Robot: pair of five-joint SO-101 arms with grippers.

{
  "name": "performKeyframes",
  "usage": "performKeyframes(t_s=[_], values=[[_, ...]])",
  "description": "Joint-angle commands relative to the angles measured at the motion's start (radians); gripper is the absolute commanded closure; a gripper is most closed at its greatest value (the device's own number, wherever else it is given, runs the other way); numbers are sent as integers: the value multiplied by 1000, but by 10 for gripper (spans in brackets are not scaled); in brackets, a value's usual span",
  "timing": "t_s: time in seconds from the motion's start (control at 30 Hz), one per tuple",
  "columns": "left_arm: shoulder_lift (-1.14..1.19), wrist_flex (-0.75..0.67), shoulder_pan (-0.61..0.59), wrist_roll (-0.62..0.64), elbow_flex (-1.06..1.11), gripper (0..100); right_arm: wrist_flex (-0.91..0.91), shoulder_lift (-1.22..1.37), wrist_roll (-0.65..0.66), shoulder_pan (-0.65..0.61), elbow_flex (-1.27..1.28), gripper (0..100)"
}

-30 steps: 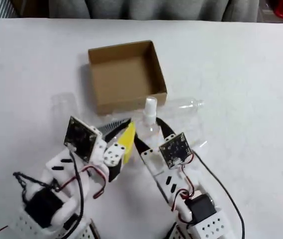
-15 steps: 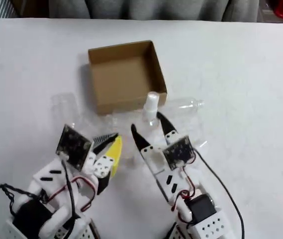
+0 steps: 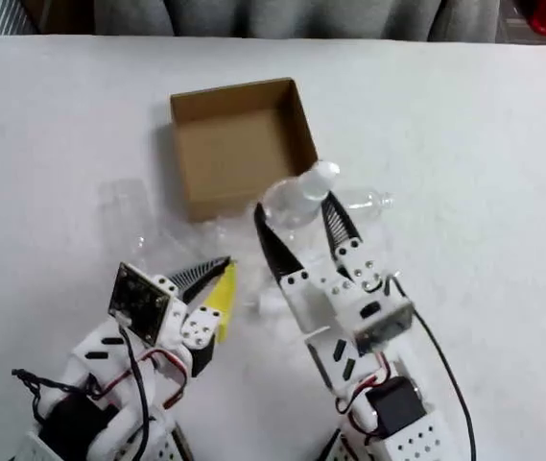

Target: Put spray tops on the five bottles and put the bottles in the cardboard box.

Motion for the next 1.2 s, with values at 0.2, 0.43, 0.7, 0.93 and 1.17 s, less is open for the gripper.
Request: performKeyframes(t_s=[0.2,0.43,0.7,0.93,1.17], values=[[-5,-292,-186,-6,152,978,-30,460,-239,-28,-382,983],[-5,-295,-174,-9,175,978,-248,728,-252,-31,-422,983],[-5,-308,-47,-12,235,978,-426,937,-256,-67,-460,983],[-5,-526,-136,-12,373,978,-308,915,-258,-88,-431,983],[-5,-566,-159,-12,387,978,-35,782,-259,-81,-428,983]])
